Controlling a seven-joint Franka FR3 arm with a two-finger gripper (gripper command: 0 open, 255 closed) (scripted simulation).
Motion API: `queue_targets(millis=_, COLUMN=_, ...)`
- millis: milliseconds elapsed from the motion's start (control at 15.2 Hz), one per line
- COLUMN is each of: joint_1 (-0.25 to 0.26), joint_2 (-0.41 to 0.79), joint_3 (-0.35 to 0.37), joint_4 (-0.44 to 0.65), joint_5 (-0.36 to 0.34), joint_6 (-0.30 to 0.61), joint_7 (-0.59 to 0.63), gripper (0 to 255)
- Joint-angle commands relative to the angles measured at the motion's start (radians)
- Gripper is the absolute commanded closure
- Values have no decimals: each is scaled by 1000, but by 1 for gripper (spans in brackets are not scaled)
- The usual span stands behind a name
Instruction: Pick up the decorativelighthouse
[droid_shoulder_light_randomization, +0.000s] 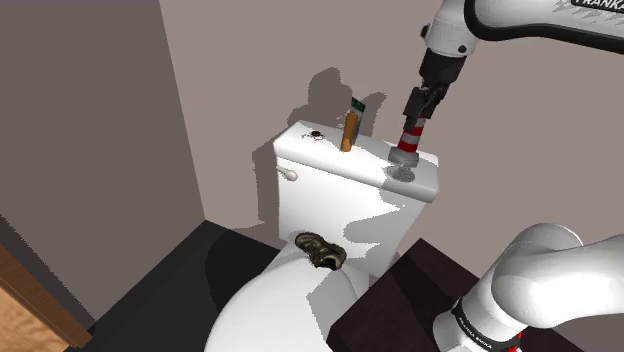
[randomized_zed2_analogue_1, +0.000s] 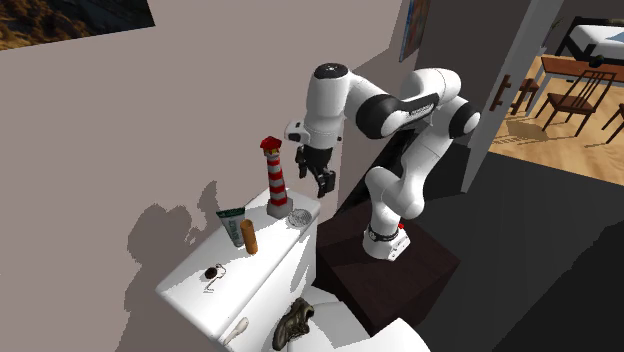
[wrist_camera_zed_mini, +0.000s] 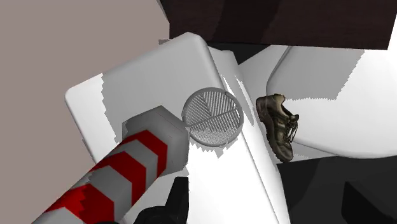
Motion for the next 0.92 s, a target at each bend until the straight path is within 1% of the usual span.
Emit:
queue_targets(millis=0, joint_1=-19, joint_2=23, joint_3=-8, joint_4=33, joint_5=-42, joint_6=14, joint_7=-10, gripper=0)
queue_targets(millis=528, joint_1=-86, joint_2=119, joint_3=-36, joint_4=217, joint_5=-189, joint_6=39, joint_7=-50, gripper=0)
queue_targets(millis=858, joint_1=-121, joint_2=178, joint_3=-47, joint_4=336, joint_5=-264, joint_6=50, joint_7=-71, gripper=0)
